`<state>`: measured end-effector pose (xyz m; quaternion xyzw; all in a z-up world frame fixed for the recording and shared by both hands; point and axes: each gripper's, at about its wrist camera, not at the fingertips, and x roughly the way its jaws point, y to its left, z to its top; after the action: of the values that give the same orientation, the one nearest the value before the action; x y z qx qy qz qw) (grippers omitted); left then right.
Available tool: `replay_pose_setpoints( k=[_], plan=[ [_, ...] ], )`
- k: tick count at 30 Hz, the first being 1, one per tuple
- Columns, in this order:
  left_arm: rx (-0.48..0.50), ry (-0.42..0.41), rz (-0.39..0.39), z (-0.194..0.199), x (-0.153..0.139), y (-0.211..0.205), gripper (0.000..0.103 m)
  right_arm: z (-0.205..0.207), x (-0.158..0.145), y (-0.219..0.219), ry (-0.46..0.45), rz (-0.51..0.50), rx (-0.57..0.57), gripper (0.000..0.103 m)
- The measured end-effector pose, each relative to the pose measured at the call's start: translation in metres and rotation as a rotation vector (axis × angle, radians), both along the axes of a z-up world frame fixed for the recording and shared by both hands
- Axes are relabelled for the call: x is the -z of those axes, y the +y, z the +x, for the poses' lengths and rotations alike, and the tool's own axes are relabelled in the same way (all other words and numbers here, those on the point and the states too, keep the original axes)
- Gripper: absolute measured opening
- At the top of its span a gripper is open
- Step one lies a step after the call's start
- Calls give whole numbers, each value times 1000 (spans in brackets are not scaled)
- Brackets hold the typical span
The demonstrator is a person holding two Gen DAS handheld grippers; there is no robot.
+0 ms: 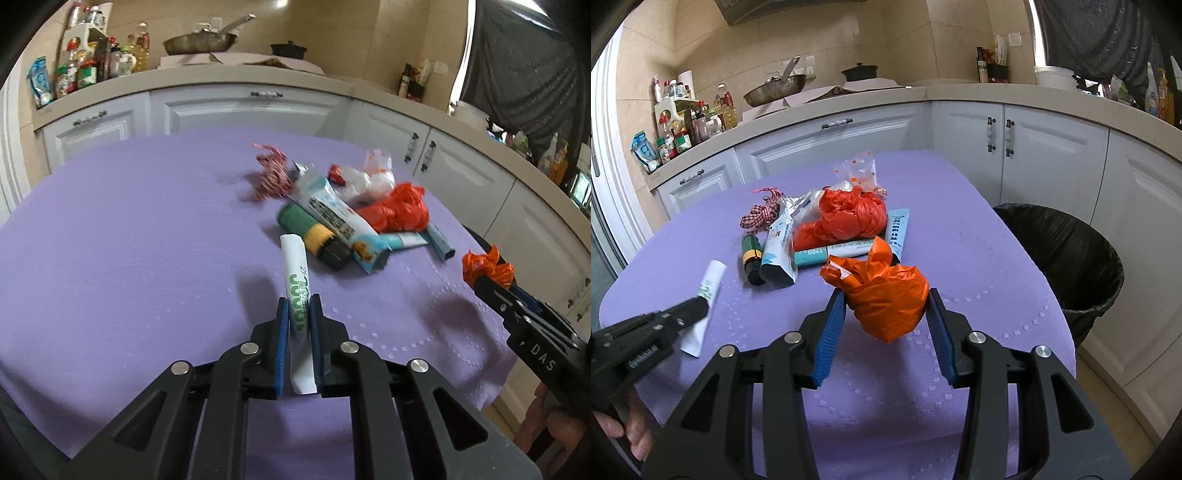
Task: Collect trash
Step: 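Grasp the white tube with the left gripper while the right gripper holds the orange bag, then carry both items over the black bin and open both grippers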
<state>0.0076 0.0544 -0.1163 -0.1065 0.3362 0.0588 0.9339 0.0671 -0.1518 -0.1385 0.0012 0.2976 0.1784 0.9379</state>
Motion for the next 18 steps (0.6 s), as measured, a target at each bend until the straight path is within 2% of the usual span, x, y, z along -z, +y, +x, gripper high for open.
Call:
replay_pose_setpoints(
  k=[7, 18],
  plan=[
    [16, -69, 8, 5, -23, 1, 12, 1, -13, -8, -30, 0, 25, 43],
    [185, -148, -1, 59, -60, -45, 12, 23, -50, -62, -124, -13, 166, 43]
  ],
)
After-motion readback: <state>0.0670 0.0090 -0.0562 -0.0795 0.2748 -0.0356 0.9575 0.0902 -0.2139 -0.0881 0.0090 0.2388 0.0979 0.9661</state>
